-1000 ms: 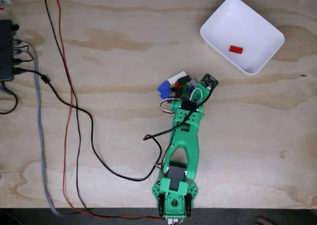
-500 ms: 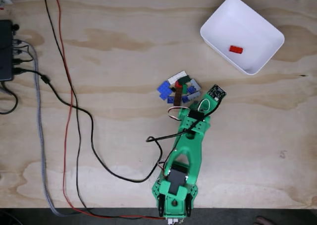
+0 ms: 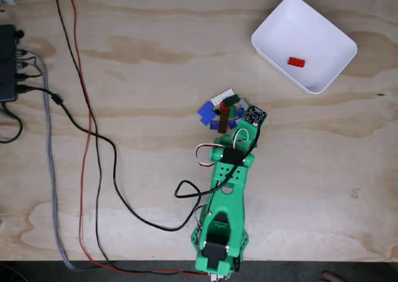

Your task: Put all lego bricks in the bin.

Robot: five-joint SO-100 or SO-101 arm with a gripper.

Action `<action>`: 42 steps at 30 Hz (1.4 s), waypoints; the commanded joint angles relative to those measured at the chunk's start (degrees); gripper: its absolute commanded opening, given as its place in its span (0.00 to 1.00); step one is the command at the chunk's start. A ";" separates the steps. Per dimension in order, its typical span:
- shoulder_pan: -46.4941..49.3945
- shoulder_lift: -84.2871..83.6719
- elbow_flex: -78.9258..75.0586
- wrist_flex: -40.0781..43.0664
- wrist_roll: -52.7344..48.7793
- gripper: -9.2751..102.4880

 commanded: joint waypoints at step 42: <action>12.39 -14.50 0.00 -20.83 -24.79 0.20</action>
